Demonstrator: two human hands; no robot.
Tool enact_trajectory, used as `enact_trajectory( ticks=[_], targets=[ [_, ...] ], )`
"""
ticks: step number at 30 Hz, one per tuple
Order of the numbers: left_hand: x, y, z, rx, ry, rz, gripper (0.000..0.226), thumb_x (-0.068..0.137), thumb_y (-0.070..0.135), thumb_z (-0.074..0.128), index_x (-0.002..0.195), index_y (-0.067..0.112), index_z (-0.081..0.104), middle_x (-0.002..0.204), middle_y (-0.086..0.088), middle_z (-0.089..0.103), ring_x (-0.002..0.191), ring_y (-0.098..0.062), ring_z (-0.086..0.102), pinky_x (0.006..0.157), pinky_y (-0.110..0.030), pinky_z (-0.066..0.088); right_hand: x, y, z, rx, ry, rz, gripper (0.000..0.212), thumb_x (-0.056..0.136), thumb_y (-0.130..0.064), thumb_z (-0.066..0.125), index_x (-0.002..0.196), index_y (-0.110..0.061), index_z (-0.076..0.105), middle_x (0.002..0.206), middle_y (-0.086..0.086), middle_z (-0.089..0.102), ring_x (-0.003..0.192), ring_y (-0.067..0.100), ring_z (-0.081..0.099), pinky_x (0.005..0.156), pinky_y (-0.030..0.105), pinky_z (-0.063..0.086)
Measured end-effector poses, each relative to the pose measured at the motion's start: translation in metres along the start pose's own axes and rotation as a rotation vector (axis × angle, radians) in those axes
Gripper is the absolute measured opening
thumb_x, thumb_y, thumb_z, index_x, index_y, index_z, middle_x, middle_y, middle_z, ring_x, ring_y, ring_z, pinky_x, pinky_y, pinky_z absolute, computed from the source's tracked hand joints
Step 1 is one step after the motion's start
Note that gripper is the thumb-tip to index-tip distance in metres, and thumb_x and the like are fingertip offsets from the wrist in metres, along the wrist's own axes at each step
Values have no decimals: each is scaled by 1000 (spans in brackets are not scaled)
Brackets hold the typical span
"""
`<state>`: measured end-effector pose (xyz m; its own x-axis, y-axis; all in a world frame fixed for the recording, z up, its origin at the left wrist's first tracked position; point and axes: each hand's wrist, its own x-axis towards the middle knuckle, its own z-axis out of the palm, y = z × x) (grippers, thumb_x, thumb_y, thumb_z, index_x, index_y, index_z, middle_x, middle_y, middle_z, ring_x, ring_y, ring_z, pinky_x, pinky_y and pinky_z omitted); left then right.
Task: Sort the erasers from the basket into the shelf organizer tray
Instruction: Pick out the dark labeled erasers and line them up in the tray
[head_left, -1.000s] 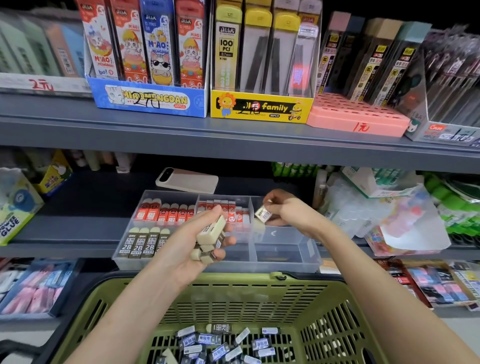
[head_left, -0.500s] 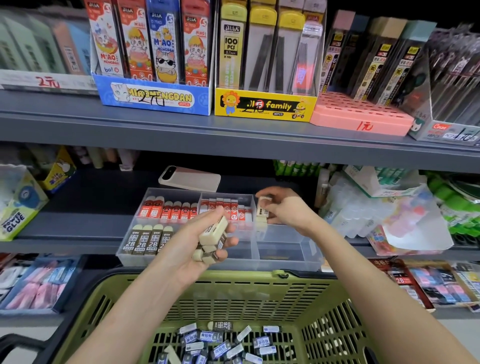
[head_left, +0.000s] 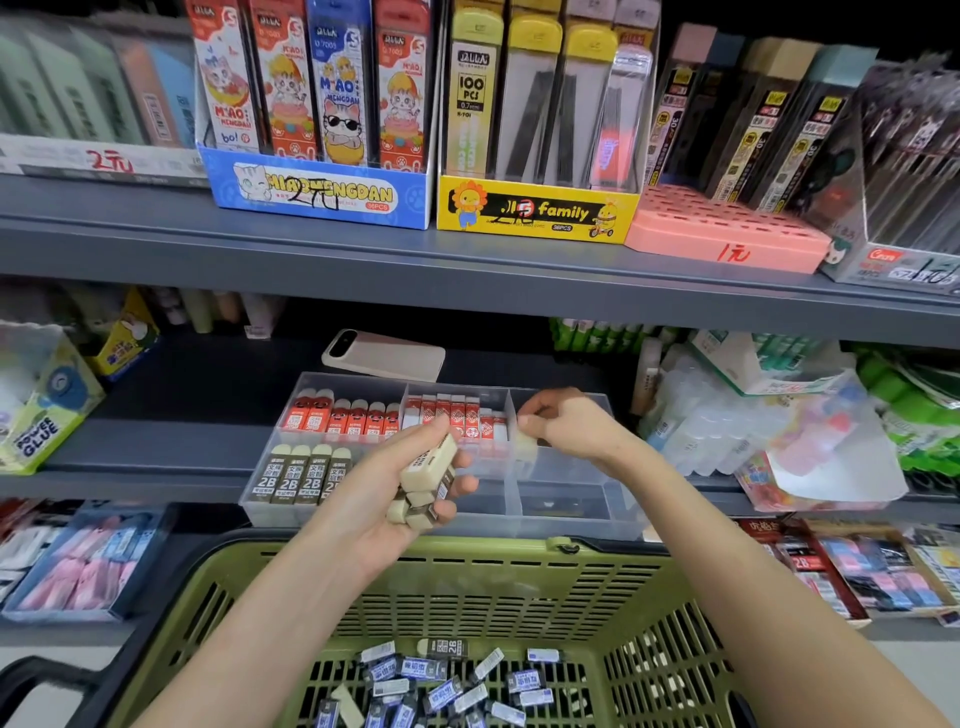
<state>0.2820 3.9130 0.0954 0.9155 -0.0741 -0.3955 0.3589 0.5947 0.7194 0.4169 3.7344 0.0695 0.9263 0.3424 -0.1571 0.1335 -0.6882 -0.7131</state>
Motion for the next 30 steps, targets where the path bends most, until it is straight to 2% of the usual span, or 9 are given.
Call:
enact_trajectory(
  ticks=[5, 9, 12, 15, 18, 22, 26, 28, 30],
  targets=[
    [1, 1, 0, -9, 6, 7, 36, 68, 32, 70, 91, 7, 59, 72, -10, 64, 56, -20, 62, 33, -19, 38, 2, 0, -2, -36, -54, 65, 22, 92, -9, 45, 108, -17, 59, 104, 4, 61, 95, 18, 58, 82, 27, 49],
    [2, 1, 3, 8, 12, 19, 37, 71, 36, 67, 93, 8, 58, 70, -9, 64, 55, -19, 61, 32, -18, 35, 1, -2, -1, -193, -27, 29, 25, 95, -8, 39, 115, -12, 53, 108, 10, 60, 86, 17, 54, 62, 21, 40],
    [2, 0, 5, 37, 26, 42, 39, 72, 39, 66, 95, 9, 58, 69, -8, 63, 55, -19, 61, 33, -18, 34, -13, -11, -2, -312, 98, -56, 24, 97, -15, 40, 111, -10, 58, 102, 10, 65, 87, 23, 59, 68, 27, 42],
    [4, -2, 7, 86, 57, 86, 37, 77, 40, 66, 98, 10, 59, 74, -9, 60, 56, -17, 59, 34, -20, 35, -43, -30, -1, -42, 269, -156, 31, 94, -40, 45, 91, -17, 66, 84, -2, 70, 80, 14, 63, 75, 33, 49],
    [7, -6, 13, 165, 95, 141, 38, 80, 44, 64, 100, 12, 61, 75, -8, 59, 56, -14, 55, 36, -21, 34, -79, -56, 8, 199, 159, -242, 32, 81, -55, 52, 83, -26, 67, 75, -5, 67, 71, 10, 58, 71, 28, 47],
    [7, -13, 23, 319, 104, 176, 42, 81, 56, 53, 102, 21, 64, 83, -7, 67, 57, -9, 58, 39, -22, 37, -97, -69, 19, 241, 12, -248, 24, 83, -28, 68, 105, -20, 63, 80, 6, 61, 67, 11, 54, 56, 22, 46],
    [6, -13, 24, 224, 59, 113, 47, 85, 53, 51, 105, 13, 61, 73, -9, 66, 55, -14, 58, 38, -22, 41, -97, -61, 3, 609, -65, -152, 24, 79, -3, 70, 101, -8, 61, 78, 10, 63, 58, 12, 61, 46, 23, 46],
    [5, -9, 23, 116, 40, 88, 28, 93, 33, 53, 99, 7, 60, 70, -10, 61, 54, -17, 56, 36, -22, 40, -87, -53, -11, 734, 109, -92, 23, 77, 2, 70, 93, -8, 57, 75, 10, 65, 54, 15, 62, 48, 25, 49],
    [6, -5, 18, 64, 18, 99, 14, 86, 5, 56, 99, 4, 60, 65, -9, 61, 54, -19, 58, 37, -22, 41, -69, -40, -23, 613, 356, -45, 26, 78, 2, 69, 92, -10, 52, 82, 12, 65, 59, 18, 64, 58, 32, 56]
  ],
)
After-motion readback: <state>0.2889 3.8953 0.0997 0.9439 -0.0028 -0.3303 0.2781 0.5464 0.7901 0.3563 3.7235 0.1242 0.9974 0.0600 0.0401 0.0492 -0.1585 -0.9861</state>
